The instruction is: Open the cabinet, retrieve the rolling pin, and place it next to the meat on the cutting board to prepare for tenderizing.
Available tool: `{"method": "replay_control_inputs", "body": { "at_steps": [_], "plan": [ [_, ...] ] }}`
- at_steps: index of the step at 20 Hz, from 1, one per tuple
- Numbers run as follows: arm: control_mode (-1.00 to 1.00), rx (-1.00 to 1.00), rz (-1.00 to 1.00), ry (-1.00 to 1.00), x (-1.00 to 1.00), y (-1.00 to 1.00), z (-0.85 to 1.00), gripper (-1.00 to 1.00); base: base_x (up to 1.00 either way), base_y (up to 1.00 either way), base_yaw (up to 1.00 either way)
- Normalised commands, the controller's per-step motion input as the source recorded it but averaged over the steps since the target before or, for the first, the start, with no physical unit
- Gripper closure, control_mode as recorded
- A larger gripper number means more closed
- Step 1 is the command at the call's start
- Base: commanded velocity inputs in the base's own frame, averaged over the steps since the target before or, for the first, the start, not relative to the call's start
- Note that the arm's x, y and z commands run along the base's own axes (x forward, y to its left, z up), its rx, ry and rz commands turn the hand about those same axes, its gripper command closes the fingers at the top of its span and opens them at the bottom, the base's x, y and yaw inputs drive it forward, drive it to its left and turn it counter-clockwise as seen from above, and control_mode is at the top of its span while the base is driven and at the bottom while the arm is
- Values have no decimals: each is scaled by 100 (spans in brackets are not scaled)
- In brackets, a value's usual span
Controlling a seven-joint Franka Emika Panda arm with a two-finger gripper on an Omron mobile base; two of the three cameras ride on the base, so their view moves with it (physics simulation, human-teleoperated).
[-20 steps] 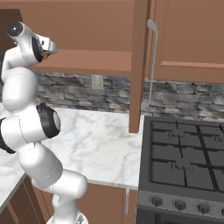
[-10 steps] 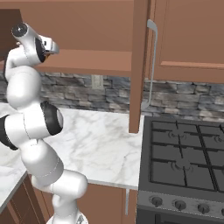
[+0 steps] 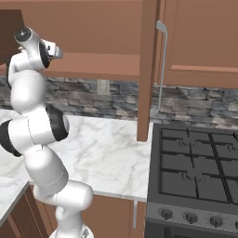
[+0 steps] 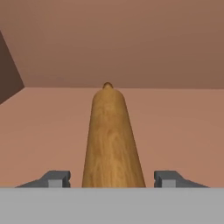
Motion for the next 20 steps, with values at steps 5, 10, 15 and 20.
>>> {"method": "replay_control_inputs", "body": {
  "at_steps": [5,10,15,20],
  "plan": [
    [-100,0,3,4,4,12,-16,100,0,0,0],
    [-100,2,2,-2,-15,1,-13,100,0,0,0],
    [-100,7,0,-9,-65,0,0,100,0,0,0],
    [-100,8,0,-9,-83,0,0,100,0,0,0]
  ]
}}
